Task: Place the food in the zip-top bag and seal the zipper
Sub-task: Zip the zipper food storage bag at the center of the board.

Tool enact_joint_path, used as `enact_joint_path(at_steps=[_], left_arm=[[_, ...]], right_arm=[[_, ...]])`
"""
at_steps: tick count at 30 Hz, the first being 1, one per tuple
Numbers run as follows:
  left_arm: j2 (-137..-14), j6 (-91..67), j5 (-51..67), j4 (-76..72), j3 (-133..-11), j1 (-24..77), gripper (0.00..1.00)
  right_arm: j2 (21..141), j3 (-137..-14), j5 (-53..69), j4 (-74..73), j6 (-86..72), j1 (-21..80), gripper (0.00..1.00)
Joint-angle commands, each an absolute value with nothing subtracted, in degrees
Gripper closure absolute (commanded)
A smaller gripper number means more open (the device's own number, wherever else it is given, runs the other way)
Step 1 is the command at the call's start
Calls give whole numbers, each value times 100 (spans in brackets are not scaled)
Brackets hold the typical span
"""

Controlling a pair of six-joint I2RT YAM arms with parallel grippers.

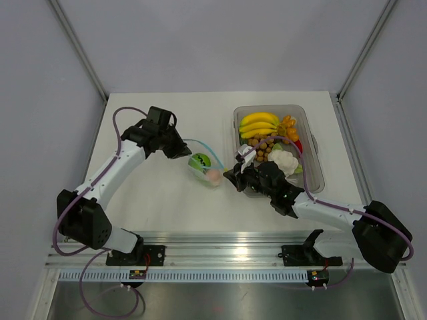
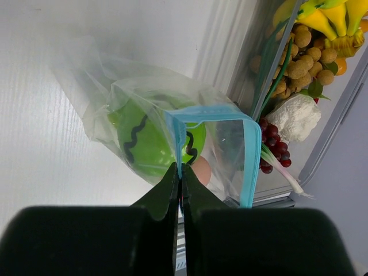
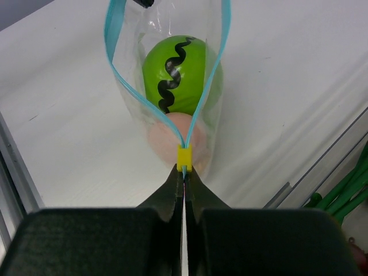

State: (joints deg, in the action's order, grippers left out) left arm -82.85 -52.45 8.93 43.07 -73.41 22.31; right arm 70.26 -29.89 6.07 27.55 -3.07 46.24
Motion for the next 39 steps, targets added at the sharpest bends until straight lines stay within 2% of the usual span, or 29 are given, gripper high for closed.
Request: enact_joint_path(at_steps=[1,2,4,5,10,14,18,22,24,29,32,39], left_arm=[[-7867,-4835,1046,4052,-7242,2145,88],[-7823,-4495,1081,4060,-7216,2136,60],[-7726,-3924,1012,4287,-7251,2136,24],[-7708,-3729,924,4402,-7338,2136,2],[-7498,-2630,589,4755,-7655,2127,1],[-6928,-1716,772,4019,-7463,2136,6],[-6295,-766,2262,2578,-6664,2145,19],[-5872,732,3732,1137,-5855,2197,23],[-5818,1254,4094,959,-5652,2460,23],[-6537,2609,4543,1756,-6335,3145,27],[-7030,2987,4745,2230,-6722,3304,30],[-7611,4147,5299,2741,-7057,3428,30]], right_arm=[[6926,-3049,492,3191,-36,4693,100],[6908,-3067,527,3130,156,4693,100],[6882,-3137,693,3033,403,4693,100],[6873,-3164,764,2980,491,4693,100],[6917,-3287,1045,2725,834,4667,100],[6908,-3331,1318,2681,914,4562,100],[6882,-3419,1800,2558,976,4282,100],[6873,-3515,2222,2365,1002,4008,100],[6856,-3568,2355,2154,1037,3929,100],[6803,-3691,2575,1873,1107,3797,100],[6777,-3735,2680,1802,1108,3788,100],[6689,-3770,2733,1653,1151,3771,100]])
